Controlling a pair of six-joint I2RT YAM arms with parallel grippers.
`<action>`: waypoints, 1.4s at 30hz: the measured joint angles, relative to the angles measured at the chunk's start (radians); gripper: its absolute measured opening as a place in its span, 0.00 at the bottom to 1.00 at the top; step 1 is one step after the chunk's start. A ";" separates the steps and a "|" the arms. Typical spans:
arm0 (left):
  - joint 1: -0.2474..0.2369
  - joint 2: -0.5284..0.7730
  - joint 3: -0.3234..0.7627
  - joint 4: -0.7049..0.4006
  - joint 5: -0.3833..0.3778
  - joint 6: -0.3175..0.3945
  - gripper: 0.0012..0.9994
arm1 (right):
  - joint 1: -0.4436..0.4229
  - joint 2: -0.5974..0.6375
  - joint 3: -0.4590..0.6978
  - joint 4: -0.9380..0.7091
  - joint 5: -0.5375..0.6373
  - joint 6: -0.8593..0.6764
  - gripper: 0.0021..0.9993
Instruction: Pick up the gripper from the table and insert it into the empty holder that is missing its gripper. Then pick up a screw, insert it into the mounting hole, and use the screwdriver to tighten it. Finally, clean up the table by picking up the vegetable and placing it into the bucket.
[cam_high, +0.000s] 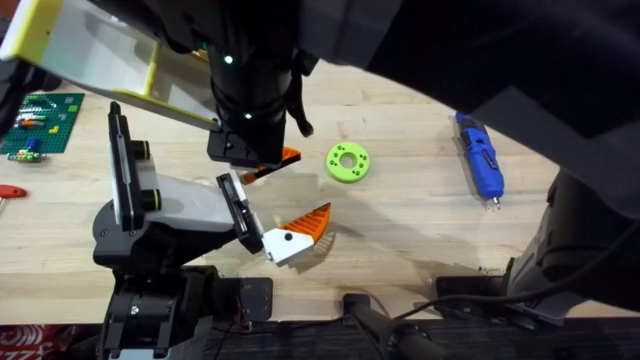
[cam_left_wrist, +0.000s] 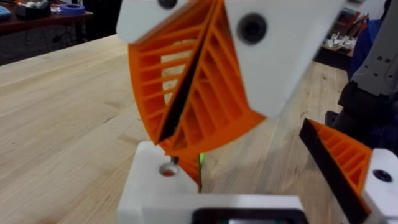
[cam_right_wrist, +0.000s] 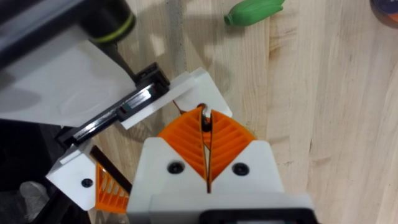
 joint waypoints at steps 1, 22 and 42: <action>0.000 0.000 0.000 0.002 0.000 0.000 0.99 | 0.000 0.000 0.000 -0.001 0.000 0.000 0.01; 0.000 0.000 0.000 0.002 0.000 0.000 0.99 | -0.009 0.000 0.047 -0.017 0.000 0.001 0.01; 0.000 0.000 0.000 0.002 0.000 0.000 0.99 | -0.009 0.000 0.047 -0.003 -0.031 0.001 0.01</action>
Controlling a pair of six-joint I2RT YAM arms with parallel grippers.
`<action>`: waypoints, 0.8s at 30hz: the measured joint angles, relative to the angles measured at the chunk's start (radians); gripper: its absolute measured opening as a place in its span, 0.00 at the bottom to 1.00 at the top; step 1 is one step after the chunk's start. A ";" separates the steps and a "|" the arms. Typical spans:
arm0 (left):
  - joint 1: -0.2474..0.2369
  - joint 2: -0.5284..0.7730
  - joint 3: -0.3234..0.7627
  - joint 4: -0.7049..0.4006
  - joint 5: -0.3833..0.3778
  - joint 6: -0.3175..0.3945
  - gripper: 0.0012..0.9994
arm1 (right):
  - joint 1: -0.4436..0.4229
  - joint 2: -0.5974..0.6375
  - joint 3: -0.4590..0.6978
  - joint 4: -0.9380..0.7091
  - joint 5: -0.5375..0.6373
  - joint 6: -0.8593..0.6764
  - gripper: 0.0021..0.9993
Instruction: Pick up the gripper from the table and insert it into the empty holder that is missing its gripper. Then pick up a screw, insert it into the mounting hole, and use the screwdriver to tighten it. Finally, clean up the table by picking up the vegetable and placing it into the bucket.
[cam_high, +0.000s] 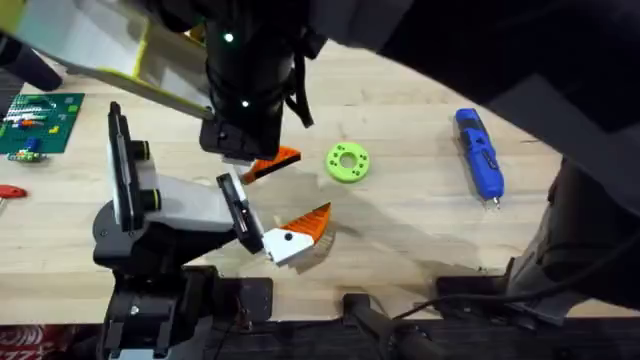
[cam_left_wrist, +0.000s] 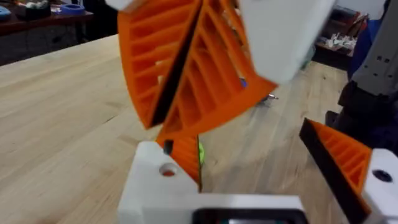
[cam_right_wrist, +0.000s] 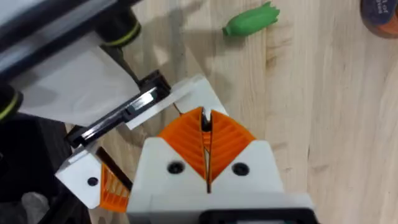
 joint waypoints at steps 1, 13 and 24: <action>0.000 0.000 0.000 0.000 0.000 0.000 0.99 | 0.000 0.000 0.000 0.000 0.000 0.000 0.01; 0.000 0.000 0.000 0.000 0.000 0.000 0.99 | 0.000 0.000 -0.001 0.000 0.000 0.000 0.01; 0.000 0.000 0.000 0.000 0.000 0.000 0.99 | 0.000 0.000 -0.008 -0.002 0.000 0.000 0.01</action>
